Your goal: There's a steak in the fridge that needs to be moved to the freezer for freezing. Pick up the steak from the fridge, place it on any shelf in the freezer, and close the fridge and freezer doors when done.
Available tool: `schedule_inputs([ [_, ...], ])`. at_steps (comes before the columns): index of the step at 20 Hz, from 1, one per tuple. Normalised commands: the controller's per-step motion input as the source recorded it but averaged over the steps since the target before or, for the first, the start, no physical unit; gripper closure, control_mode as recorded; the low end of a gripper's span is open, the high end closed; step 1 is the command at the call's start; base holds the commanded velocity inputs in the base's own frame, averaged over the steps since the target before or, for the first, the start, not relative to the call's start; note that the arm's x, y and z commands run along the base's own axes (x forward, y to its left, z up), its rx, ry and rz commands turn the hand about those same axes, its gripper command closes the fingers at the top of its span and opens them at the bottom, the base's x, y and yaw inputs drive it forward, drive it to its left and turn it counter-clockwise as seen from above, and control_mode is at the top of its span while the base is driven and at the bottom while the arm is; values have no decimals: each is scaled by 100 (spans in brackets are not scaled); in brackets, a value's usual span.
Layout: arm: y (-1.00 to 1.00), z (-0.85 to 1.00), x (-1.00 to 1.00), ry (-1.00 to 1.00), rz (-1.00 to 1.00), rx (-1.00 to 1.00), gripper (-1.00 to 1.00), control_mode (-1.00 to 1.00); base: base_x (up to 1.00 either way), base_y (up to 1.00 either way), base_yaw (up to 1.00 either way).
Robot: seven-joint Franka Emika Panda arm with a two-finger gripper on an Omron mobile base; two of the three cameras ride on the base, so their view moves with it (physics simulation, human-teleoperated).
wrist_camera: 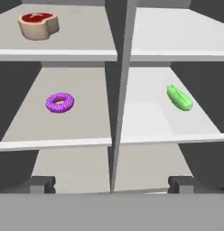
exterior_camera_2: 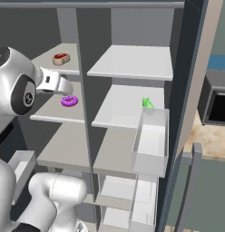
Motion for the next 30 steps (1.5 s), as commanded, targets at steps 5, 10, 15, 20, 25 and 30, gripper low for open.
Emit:
schedule_inputs([
  [5, -32, 0, -66, 11, -4, 1, -100, -100, 0, 0, 0],
  [10, -1, -10, -19, 0, 3, 7, -100, -100, 0, 0, 0],
  [15, -4, -38, -36, -2, 7, 2, -100, -100, 0, 0, 0],
  [20, 0, -30, -15, 1, 0, 0, -100, -100, 0, 0, 0],
  [25, -5, -3, -12, 0, 0, 1, -100, -100, 0, 0, 0],
  [30, 0, 0, 0, 0, 0, 0, -100, 100, -67, -2, 0],
])
